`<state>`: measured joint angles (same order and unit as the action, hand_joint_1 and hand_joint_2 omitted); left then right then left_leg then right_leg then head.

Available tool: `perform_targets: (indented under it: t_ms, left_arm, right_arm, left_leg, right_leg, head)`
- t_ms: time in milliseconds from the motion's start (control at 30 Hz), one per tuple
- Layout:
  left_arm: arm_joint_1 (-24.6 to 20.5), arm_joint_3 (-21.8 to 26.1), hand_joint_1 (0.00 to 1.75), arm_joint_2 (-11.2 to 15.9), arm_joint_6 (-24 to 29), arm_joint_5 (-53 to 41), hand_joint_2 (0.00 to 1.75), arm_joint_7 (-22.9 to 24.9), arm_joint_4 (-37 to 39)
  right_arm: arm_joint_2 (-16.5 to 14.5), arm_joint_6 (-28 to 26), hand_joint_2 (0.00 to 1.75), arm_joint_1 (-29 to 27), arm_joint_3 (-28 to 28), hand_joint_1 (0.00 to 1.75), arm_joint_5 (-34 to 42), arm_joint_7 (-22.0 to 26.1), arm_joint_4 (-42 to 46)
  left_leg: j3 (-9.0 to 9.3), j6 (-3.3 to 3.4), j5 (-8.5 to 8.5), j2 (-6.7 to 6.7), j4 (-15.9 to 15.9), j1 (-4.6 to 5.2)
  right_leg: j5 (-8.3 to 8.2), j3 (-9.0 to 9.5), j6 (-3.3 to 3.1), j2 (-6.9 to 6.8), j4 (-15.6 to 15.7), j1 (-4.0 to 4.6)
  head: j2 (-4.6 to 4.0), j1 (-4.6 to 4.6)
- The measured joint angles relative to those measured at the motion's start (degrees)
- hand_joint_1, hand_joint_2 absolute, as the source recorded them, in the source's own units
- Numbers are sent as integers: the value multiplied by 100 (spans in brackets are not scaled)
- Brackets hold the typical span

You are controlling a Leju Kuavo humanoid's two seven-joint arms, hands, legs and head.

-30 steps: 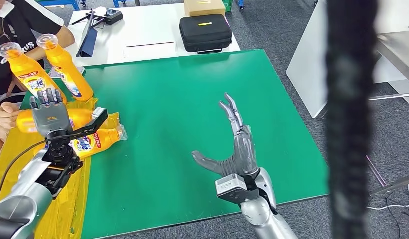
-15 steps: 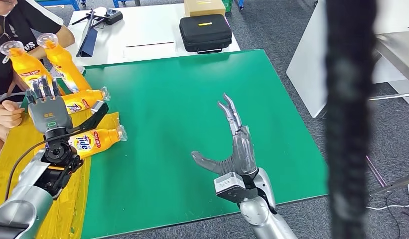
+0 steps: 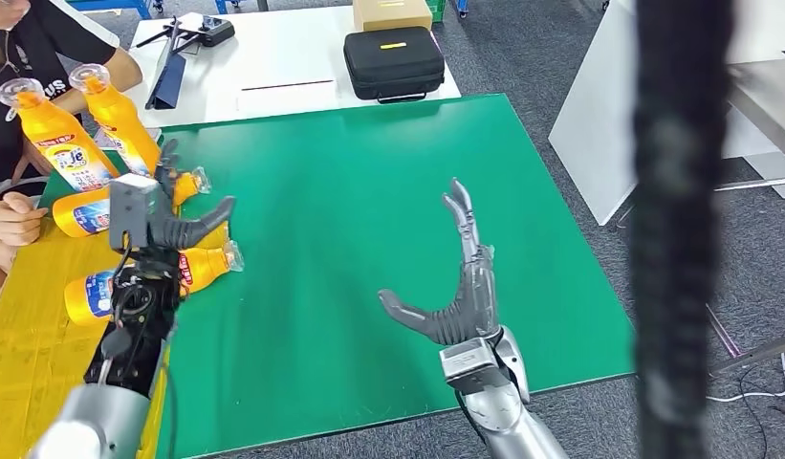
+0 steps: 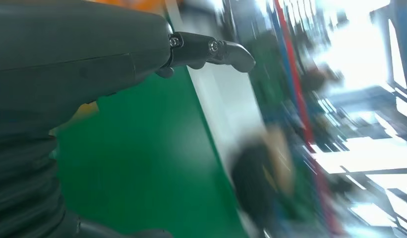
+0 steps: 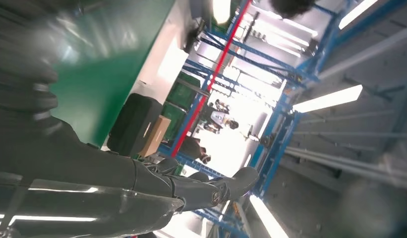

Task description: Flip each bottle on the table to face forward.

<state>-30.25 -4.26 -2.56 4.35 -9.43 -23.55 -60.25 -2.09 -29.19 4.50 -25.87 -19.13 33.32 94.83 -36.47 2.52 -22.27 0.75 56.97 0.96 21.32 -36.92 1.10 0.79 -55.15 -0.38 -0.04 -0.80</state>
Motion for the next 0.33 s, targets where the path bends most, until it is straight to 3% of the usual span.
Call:
perform_targets:
  t_ms: [133, 333]
  left_arm:
    - [577, -188, 0, -111, -429, 488, 175, 69, -1011]
    - [707, -261, 0, -120, -487, 412, 175, 120, -1248]
  right_arm:
    - [-2, -105, 175, -42, 57, 0, 134, 62, 32]
    - [-3, -157, 175, -63, 70, 0, 104, 61, 59]
  left_leg:
    - [0, 0, -6, -2, 0, 0]
    - [0, 0, -7, -1, 0, -1]
  right_leg:
    - [5, -5, 2, 0, 2, -1]
    - [6, -5, 3, 0, 2, -1]
  head:
    - [0, -1]
    - [0, -4]
